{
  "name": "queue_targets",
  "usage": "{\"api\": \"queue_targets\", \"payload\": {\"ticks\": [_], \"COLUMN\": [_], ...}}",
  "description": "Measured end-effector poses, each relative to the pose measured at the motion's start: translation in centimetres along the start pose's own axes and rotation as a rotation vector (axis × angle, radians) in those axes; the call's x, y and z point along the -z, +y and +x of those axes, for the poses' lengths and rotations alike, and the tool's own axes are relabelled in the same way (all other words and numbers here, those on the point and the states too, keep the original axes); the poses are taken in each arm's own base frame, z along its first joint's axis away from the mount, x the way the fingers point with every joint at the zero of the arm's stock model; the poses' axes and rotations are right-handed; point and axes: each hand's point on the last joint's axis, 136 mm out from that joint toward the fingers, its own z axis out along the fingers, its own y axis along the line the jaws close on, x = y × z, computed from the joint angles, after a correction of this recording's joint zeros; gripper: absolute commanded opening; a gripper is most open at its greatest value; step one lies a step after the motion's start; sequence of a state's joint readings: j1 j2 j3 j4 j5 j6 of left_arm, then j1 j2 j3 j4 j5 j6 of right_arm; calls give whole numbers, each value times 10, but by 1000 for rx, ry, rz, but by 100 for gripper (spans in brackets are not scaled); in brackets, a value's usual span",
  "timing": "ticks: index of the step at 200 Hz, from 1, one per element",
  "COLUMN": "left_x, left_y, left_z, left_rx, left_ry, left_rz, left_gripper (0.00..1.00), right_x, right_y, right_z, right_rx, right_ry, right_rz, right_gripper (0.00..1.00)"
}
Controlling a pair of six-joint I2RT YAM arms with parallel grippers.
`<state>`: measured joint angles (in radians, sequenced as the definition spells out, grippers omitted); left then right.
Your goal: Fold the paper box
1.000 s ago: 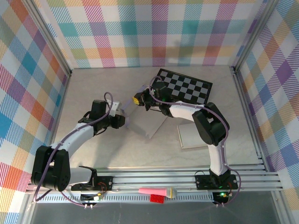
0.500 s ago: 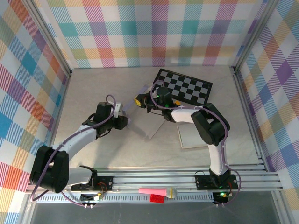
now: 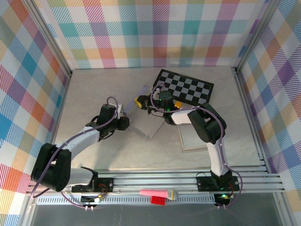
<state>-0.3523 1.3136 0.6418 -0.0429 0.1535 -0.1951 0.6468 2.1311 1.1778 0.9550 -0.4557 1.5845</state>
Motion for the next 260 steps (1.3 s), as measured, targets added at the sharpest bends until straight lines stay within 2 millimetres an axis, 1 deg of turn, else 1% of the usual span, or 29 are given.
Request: {"api": "queue_targets", "payload": {"ticks": [58, 110, 170, 215, 260], "left_x": [-2, -8, -9, -11, -14], "left_y": [8, 9, 14, 12, 16], "left_z": [4, 4, 2, 0, -2], "left_rx": [26, 47, 107, 126, 140], "left_ry": [-12, -13, -34, -53, -72], "left_rz": [-31, -40, -78, -100, -136], "left_gripper": [32, 33, 34, 33, 31], "right_x": [-3, -4, -7, -12, -11], "right_y": [-1, -2, -2, -2, -6], "right_z": [2, 2, 4, 11, 8], "right_rx": [105, 149, 156, 154, 146], "right_ry": [22, 19, -18, -27, -52], "right_rz": [-59, -74, -79, -80, -71], "right_gripper": [0, 0, 0, 0, 0]}}
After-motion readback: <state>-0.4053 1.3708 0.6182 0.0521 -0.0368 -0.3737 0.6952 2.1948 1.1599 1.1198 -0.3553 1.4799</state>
